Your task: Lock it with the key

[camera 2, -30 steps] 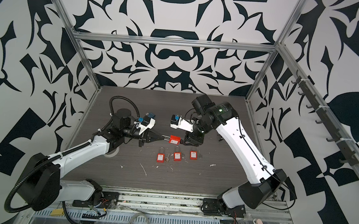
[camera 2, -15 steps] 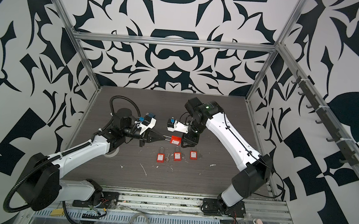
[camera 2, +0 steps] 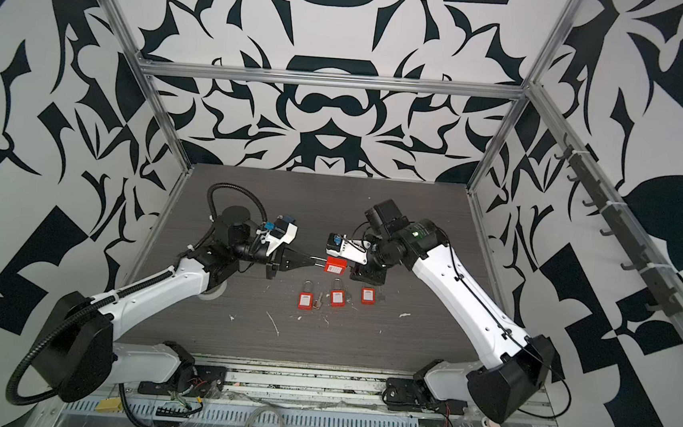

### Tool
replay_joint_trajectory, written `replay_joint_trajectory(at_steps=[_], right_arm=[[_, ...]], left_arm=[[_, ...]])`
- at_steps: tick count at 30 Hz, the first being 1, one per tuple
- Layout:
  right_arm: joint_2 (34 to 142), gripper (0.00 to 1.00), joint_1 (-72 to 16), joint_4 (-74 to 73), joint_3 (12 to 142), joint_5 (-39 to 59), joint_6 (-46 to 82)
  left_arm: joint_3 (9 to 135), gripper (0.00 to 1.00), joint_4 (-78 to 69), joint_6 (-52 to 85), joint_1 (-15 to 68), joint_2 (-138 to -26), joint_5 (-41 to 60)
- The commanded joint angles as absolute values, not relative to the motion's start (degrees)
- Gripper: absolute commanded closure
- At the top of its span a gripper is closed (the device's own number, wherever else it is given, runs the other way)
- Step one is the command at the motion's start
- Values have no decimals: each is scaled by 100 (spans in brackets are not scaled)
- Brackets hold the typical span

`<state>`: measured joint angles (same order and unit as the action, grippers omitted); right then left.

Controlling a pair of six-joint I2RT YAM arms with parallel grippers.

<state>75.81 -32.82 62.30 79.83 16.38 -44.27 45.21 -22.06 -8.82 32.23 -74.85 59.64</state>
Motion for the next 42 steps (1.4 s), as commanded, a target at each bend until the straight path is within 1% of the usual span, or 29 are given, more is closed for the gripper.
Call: replay_joint_trajectory(at_steps=[1, 6, 10, 11, 15, 17, 25, 32, 34, 36, 39, 42], right_arm=[[7429, 47, -3290, 6365, 7982, 1922, -4479], [7668, 48, -3289, 6585, 8414, 2327, -4486], [7855, 55, -3304, 6704, 8593, 2316, -4640], [7857, 57, -3296, 6718, 8587, 2320, -4702], [7832, 76, -3300, 6830, 8529, 2276, -4815], [7822, 82, -3302, 6889, 8495, 2272, -4828], [7741, 95, -3291, 6838, 8346, 2223, -4970], [7774, 100, -3289, 6847, 8333, 2250, -5149], [7745, 100, -3266, 6829, 8271, 2249, -5192], [7729, 100, -3167, 6880, 8174, 2330, -5266], [7669, 100, -2886, 6864, 8019, 2752, -5338], [7626, 100, -2782, 6872, 7917, 2625, -5466]], left_arm=[[4622, 100, -2366, -837, 3235, -7433, 6099], [4623, 100, -2321, -852, 3236, -7436, 6144], [4656, 100, -2125, -984, 3241, -7442, 6181], [4679, 100, -2037, -1054, 3239, -7441, 6188], [4756, 100, -1812, -1222, 3238, -7417, 6181], [4772, 100, -1811, -1239, 3239, -7427, 6170], [4866, 100, -1513, -1450, 3207, -7405, 6111], [4818, 100, -1308, -1586, 3113, -7347, 6075], [4812, 100, -1149, -1703, 3052, -7345, 6058], [4733, 100, -1135, -1762, 2940, -7096, 6022], [4601, 100, -1161, -1864, 2899, -7058, 6029], [4617, 100, -874, -2105, 2874, -7026, 6025]])
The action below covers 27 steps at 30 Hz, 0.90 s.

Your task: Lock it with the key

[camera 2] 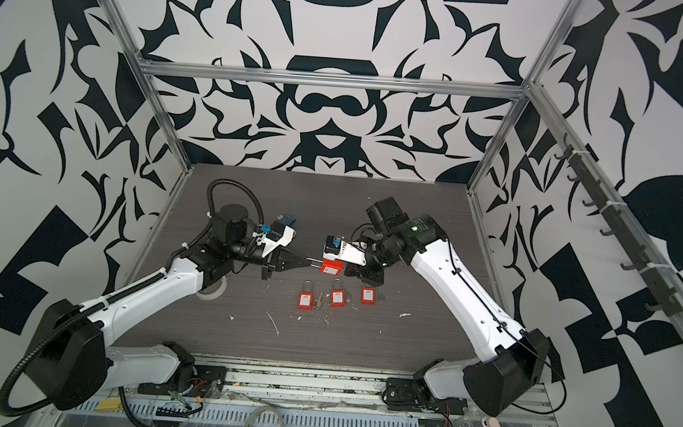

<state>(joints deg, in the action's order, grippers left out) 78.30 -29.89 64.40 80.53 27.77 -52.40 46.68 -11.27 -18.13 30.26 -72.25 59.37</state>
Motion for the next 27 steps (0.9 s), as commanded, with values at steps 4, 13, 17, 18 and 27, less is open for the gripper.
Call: replay_joint_trajectory(at_steps=[4, 13, 17, 18, 27], right_arm=[[7673, 100, -2667, 7064, 7825, 2341, -5690], [7513, 100, -2457, 6090, 7361, 2349, -4783], [7661, 100, -2459, 5628, 7186, 2241, -3674], [7689, 100, -2457, 5508, 7158, 2150, -3384], [7533, 100, -2452, 4117, 6581, 1530, -1479]], left_arm=[[4616, 100, -782, -2213, 2824, -7014, 6013], [5093, 100, 1105, -3368, 2749, -7003, 5705], [5667, 100, 2577, -4193, 2706, -7189, 5331], [5826, 100, 2877, -4338, 2699, -7257, 5279], [8051, 100, 4854, -4850, 2753, -9275, 5167]])
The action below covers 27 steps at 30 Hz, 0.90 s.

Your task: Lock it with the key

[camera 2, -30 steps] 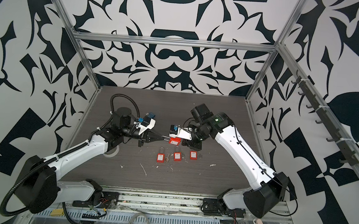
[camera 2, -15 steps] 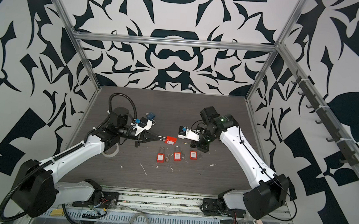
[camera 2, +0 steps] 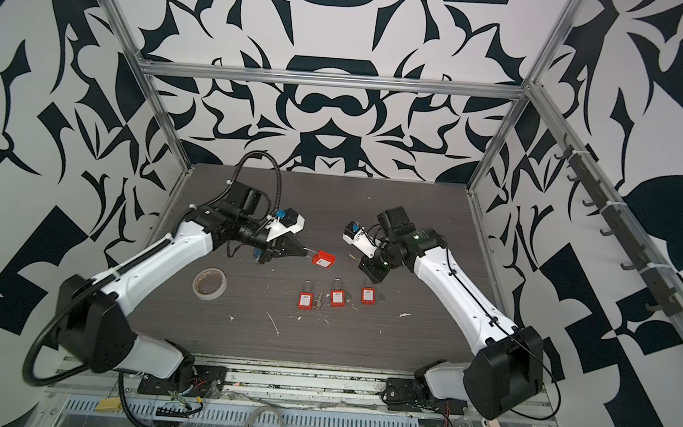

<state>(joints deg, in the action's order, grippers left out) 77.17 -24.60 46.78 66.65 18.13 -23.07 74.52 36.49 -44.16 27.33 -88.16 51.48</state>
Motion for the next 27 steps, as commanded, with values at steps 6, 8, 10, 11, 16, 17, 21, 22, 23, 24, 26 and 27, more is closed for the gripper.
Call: replay_joint_trajectory(at_steps=[6, 8, 10, 11, 16, 17, 21, 22, 23, 24, 26, 27], right_arm=[[7380, 100, -2452, 4012, 6270, 879, -974], [7317, 100, -2452, 3988, 6168, 865, -793], [7290, 100, -2452, 3938, 6107, 961, -602], [7292, 100, -2452, 3890, 6073, 989, -464], [7521, 100, -2466, 3697, 6038, 1143, 230], [7595, 100, -2485, 3659, 6036, 1167, 346], [7925, 100, -2611, 3548, 6086, 1247, 797], [8014, 100, -2669, 3544, 6127, 1263, 867], [8099, 100, -2748, 3547, 6166, 1234, 899], [8156, 100, -2816, 3546, 6186, 1217, 914], [8258, 100, -2973, 3525, 6222, 1175, 929], [8287, 100, -3030, 3499, 6223, 1151, 955]], left_arm=[[9835, 100, 6146, -5063, 2833, -10809, 4939], [10239, 100, 6459, -5144, 2885, -11195, 4726], [10514, 100, 6742, -5173, 2901, -11467, 4559], [10595, 100, 6857, -5327, 2894, -11570, 4438], [10604, 100, 7319, -5694, 2825, -11755, 3637], [10640, 100, 7429, -5776, 2815, -11822, 3492], [10599, 100, 7478, -5872, 2819, -11889, 2994], [10596, 100, 7471, -5876, 2819, -11912, 2906], [10588, 100, 7473, -5888, 2814, -11935, 2792], [10570, 100, 7463, -5896, 2815, -11961, 2675], [10536, 100, 7385, -5876, 2829, -12004, 2453], [10494, 100, 7312, -5813, 2830, -12001, 2359]])
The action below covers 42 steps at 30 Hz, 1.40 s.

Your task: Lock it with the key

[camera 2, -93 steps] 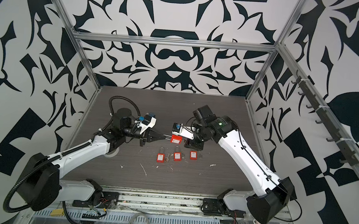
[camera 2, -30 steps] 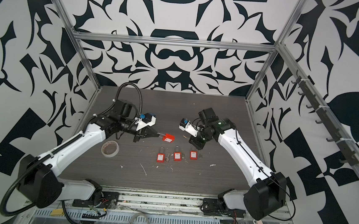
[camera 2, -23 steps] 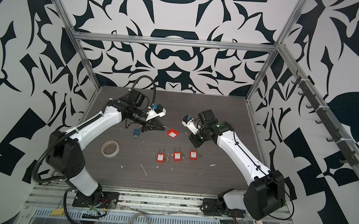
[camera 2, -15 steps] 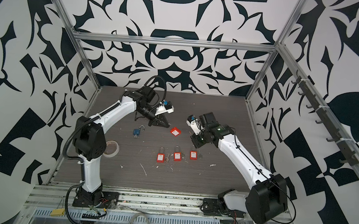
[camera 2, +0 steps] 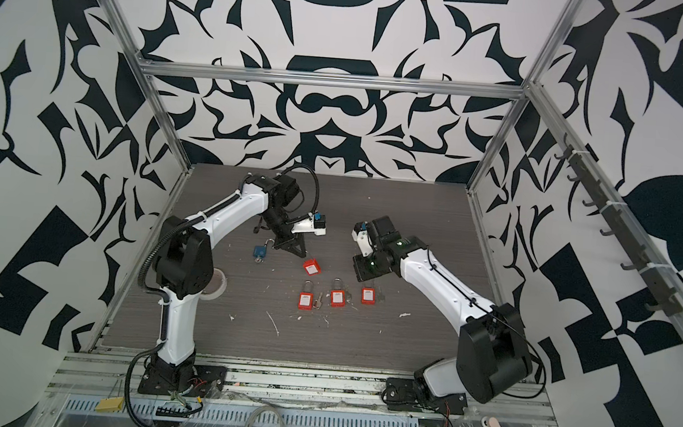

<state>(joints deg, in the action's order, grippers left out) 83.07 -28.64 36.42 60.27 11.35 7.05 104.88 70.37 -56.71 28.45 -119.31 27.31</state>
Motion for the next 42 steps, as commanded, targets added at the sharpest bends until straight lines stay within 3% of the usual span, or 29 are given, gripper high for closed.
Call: replay_joint_trajectory(at_steps=[1, 30, 37, 42], right_arm=[[8318, 100, -3087, 3478, 6221, 1144, 982], [8728, 100, -3445, 3340, 6170, 1213, 1709], [8745, 100, -3438, 3296, 6151, 1226, 1748], [8773, 100, -3444, 3257, 6134, 1287, 1784]], left_arm=[[10423, 100, 7155, -5753, 2822, -11995, 2235], [10467, 100, 6973, -5870, 3217, -12504, 1805], [10672, 85, 6734, -5708, 3270, -12579, 1462], [10637, 80, 6305, -5638, 3274, -12516, 1252]])
